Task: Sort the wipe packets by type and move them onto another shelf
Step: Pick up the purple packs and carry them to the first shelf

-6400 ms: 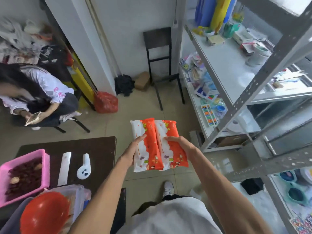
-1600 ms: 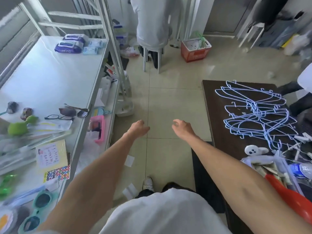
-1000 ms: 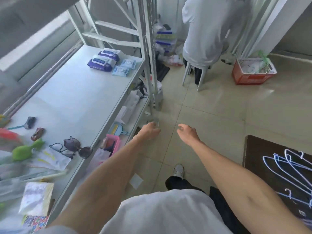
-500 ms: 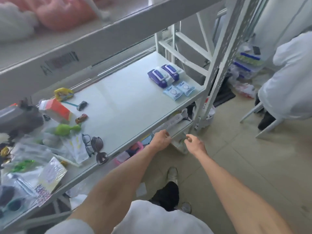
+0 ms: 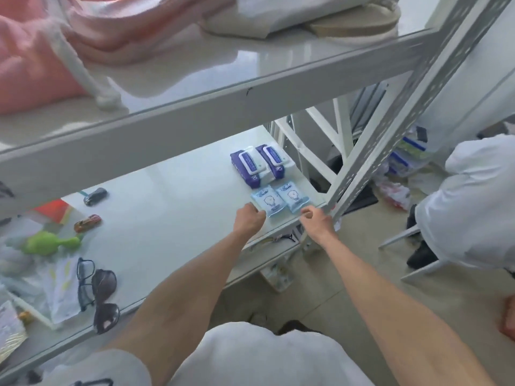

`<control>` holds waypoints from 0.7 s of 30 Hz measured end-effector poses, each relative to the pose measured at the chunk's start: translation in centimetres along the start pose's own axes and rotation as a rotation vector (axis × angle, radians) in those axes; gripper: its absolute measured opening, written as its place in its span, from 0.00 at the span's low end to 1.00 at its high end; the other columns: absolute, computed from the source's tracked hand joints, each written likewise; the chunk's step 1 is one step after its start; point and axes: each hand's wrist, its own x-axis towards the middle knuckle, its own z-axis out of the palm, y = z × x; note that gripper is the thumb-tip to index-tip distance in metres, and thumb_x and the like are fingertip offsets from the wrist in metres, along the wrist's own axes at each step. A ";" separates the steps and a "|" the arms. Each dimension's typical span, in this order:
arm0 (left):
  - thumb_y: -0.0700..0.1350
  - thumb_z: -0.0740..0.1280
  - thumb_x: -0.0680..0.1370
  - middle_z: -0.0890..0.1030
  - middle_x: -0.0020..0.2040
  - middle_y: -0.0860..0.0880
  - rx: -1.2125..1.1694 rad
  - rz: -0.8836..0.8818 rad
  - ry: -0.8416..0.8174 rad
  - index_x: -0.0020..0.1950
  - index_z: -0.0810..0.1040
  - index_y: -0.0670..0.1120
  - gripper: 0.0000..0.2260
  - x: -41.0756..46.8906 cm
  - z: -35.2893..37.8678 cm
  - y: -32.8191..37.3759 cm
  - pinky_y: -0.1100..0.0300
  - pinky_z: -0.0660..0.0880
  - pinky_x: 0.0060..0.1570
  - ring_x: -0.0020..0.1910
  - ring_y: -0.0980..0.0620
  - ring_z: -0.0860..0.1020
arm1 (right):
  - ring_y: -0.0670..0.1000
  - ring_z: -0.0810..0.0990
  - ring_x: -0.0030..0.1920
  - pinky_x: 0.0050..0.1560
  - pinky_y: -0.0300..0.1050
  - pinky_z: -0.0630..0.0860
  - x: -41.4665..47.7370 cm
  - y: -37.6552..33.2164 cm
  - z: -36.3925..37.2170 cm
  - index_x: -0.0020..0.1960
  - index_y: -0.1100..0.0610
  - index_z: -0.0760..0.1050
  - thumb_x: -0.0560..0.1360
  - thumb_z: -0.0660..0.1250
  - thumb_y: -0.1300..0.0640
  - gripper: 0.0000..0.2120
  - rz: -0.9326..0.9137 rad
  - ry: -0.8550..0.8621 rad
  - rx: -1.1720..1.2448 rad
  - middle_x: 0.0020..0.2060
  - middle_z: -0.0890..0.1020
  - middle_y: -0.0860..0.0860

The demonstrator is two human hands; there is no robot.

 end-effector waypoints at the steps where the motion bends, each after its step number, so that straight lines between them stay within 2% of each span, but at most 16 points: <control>1: 0.48 0.63 0.79 0.83 0.53 0.36 -0.020 -0.039 0.007 0.57 0.79 0.35 0.17 0.9 -0.1 0.2 0.55 0.72 0.45 0.52 0.38 0.81 | 0.59 0.81 0.59 0.61 0.48 0.77 1.1 -0.8 -0.3 0.62 0.55 0.80 0.78 0.64 0.58 0.14 -0.022 0.008 0.006 0.57 0.85 0.56; 5: 0.57 0.65 0.79 0.81 0.58 0.37 -0.221 -0.207 0.116 0.63 0.76 0.35 0.26 4.8 -0.7 1.1 0.51 0.77 0.52 0.57 0.38 0.81 | 0.58 0.82 0.60 0.64 0.48 0.77 6.0 -4.5 -0.9 0.64 0.60 0.79 0.79 0.66 0.62 0.14 -0.120 0.068 0.051 0.59 0.84 0.57; 9: 0.57 0.67 0.79 0.80 0.58 0.42 -0.403 -0.212 0.277 0.64 0.75 0.38 0.24 7.9 -1.4 2.9 0.54 0.73 0.51 0.53 0.44 0.77 | 0.60 0.78 0.64 0.63 0.49 0.73 10.4 -7.7 -0.7 0.69 0.63 0.74 0.79 0.66 0.60 0.19 -0.213 0.128 0.007 0.65 0.78 0.59; 12: 0.56 0.70 0.79 0.78 0.61 0.44 -0.509 -0.204 0.297 0.69 0.72 0.39 0.27 10.1 -1.8 4.3 0.56 0.72 0.53 0.58 0.45 0.77 | 0.61 0.76 0.65 0.66 0.52 0.73 13.7 -9.1 -0.3 0.67 0.65 0.72 0.79 0.65 0.58 0.19 -0.234 0.095 0.021 0.66 0.75 0.61; 13: 0.57 0.71 0.78 0.79 0.60 0.42 -0.537 -0.212 0.299 0.65 0.75 0.38 0.26 11.0 -1.8 4.5 0.55 0.75 0.51 0.56 0.44 0.80 | 0.62 0.76 0.66 0.67 0.52 0.73 15.0 -9.3 -0.1 0.68 0.66 0.71 0.79 0.64 0.56 0.21 -0.218 0.067 0.025 0.66 0.75 0.61; 14: 0.57 0.72 0.77 0.81 0.54 0.41 -0.561 -0.218 0.301 0.57 0.77 0.37 0.23 11.8 -1.7 4.6 0.55 0.76 0.45 0.49 0.46 0.81 | 0.62 0.75 0.67 0.69 0.53 0.72 16.2 -9.4 0.0 0.70 0.66 0.70 0.80 0.64 0.54 0.22 -0.187 0.037 0.034 0.67 0.75 0.62; 16: 0.57 0.73 0.77 0.77 0.40 0.46 -0.603 -0.250 0.296 0.42 0.73 0.41 0.20 12.7 -1.5 5.1 0.60 0.69 0.29 0.33 0.52 0.74 | 0.62 0.75 0.67 0.69 0.54 0.72 18.1 -9.5 0.3 0.70 0.66 0.70 0.82 0.63 0.50 0.24 -0.153 0.012 0.063 0.67 0.76 0.63; 18: 0.54 0.73 0.78 0.74 0.35 0.48 -0.686 -0.282 0.317 0.40 0.72 0.43 0.18 13.0 -1.5 5.9 0.64 0.68 0.23 0.30 0.54 0.71 | 0.62 0.76 0.66 0.65 0.54 0.73 19.3 -9.7 0.8 0.69 0.66 0.70 0.82 0.63 0.45 0.27 -0.139 0.018 0.108 0.66 0.77 0.63; 21: 0.52 0.75 0.77 0.79 0.41 0.46 -0.818 -0.303 0.322 0.50 0.75 0.41 0.16 13.4 -1.9 6.6 0.61 0.71 0.29 0.34 0.53 0.75 | 0.62 0.78 0.65 0.63 0.53 0.75 20.4 -10.2 0.7 0.68 0.66 0.73 0.78 0.69 0.40 0.32 -0.044 -0.007 0.187 0.65 0.79 0.62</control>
